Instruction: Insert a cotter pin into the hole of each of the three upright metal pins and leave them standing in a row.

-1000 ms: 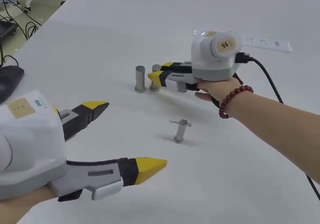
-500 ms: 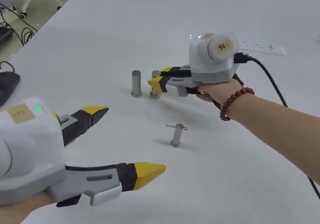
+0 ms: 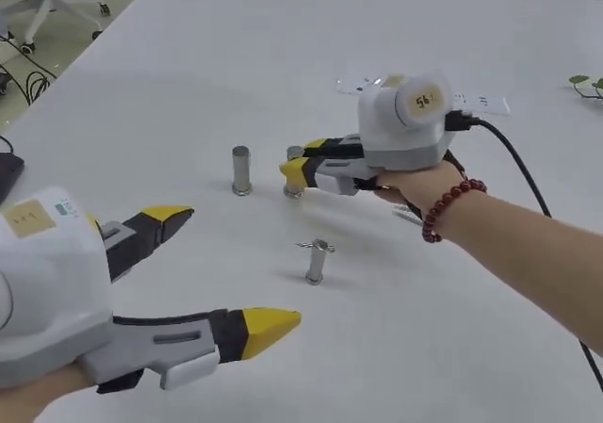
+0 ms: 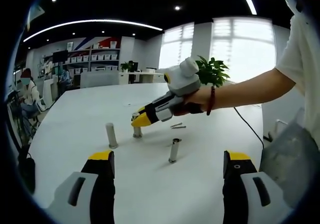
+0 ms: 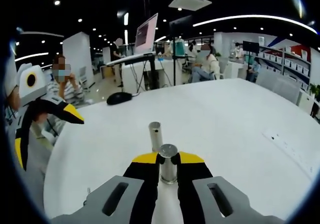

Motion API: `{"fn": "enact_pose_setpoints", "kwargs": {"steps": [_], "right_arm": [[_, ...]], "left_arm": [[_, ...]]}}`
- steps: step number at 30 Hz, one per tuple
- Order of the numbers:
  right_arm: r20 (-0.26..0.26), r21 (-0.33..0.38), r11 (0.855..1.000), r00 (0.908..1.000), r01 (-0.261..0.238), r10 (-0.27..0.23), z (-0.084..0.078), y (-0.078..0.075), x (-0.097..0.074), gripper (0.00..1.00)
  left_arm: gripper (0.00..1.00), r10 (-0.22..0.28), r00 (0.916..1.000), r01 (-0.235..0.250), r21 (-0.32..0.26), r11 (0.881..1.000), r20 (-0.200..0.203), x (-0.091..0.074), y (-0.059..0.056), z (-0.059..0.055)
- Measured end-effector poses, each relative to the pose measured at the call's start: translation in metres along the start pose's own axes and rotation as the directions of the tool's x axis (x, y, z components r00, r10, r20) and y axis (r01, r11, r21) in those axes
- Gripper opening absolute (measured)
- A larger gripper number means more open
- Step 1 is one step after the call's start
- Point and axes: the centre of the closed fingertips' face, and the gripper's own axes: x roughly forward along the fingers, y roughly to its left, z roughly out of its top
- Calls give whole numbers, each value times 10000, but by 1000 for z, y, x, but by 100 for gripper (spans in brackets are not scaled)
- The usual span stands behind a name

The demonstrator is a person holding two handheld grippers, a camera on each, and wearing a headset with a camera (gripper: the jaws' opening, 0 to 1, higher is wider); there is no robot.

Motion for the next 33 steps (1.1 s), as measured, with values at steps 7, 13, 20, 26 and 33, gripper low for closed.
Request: {"fn": "enact_pose_setpoints", "kwargs": {"steps": [7,13,20,26,33], "right_arm": [[-65,-35,9997,9997,233,-233,-7,2,-23,13],[-178,-17,9994,9992,349,-350,-18,9,-42,13],[-231,38,9988,9986,485,-484,-28,17,-59,13],[-218,49,9984,9982,561,-560,-34,23,-70,13],[-237,95,9974,9972,718,-715,-43,34,-81,13]], "left_arm": [[90,1,10000,-1,1,10000,68,-2,-5,2],[89,33,10000,-34,52,10000,84,-3,-6,2],[89,-32,9999,31,131,9999,122,-4,-13,5],[89,-44,9999,42,180,9998,129,-5,-17,6],[89,-48,9999,45,230,9997,138,-8,-21,6]]}}
